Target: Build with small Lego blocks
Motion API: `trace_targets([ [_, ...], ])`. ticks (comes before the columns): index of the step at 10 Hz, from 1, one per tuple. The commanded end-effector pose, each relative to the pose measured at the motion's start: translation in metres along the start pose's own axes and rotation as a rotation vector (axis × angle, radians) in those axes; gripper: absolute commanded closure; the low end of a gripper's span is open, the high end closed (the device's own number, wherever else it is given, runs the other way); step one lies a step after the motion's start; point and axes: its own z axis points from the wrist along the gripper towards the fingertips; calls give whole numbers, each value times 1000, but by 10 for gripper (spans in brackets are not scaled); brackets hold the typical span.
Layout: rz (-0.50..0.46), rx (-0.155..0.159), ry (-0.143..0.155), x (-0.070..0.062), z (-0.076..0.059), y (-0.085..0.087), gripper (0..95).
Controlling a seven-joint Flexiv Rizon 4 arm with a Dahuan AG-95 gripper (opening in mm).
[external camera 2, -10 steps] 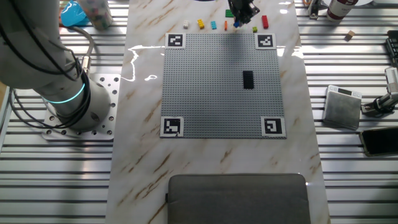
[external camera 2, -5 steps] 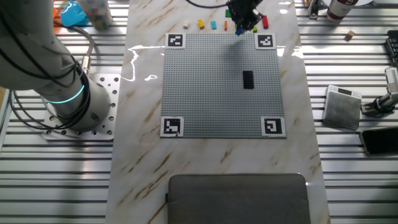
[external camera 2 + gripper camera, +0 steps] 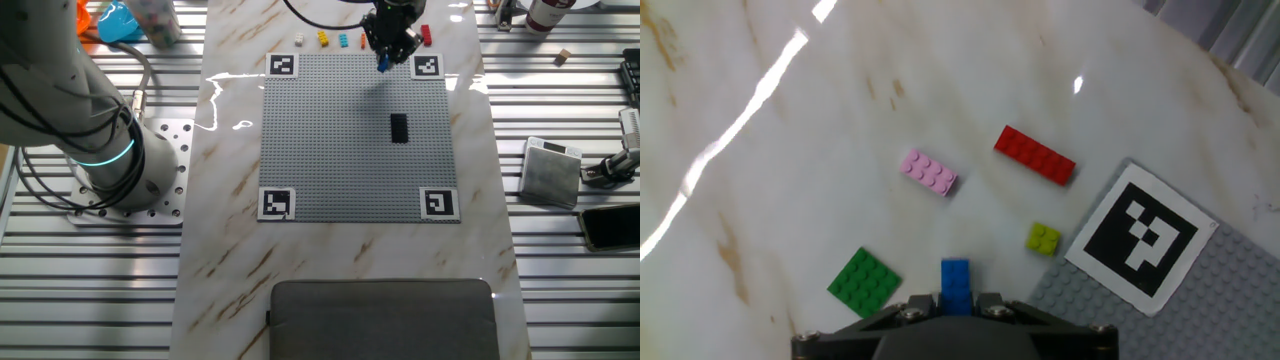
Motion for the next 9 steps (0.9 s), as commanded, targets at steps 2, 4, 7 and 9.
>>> trace_targets([
  [2, 7, 0, -3, -1, 0, -1, 950],
  [4, 4, -9, 1, -1, 0, -1, 950],
  [7, 154, 6, -9, -1, 0, -1, 950],
  [9, 241, 2, -16, -1, 0, -1, 950],
])
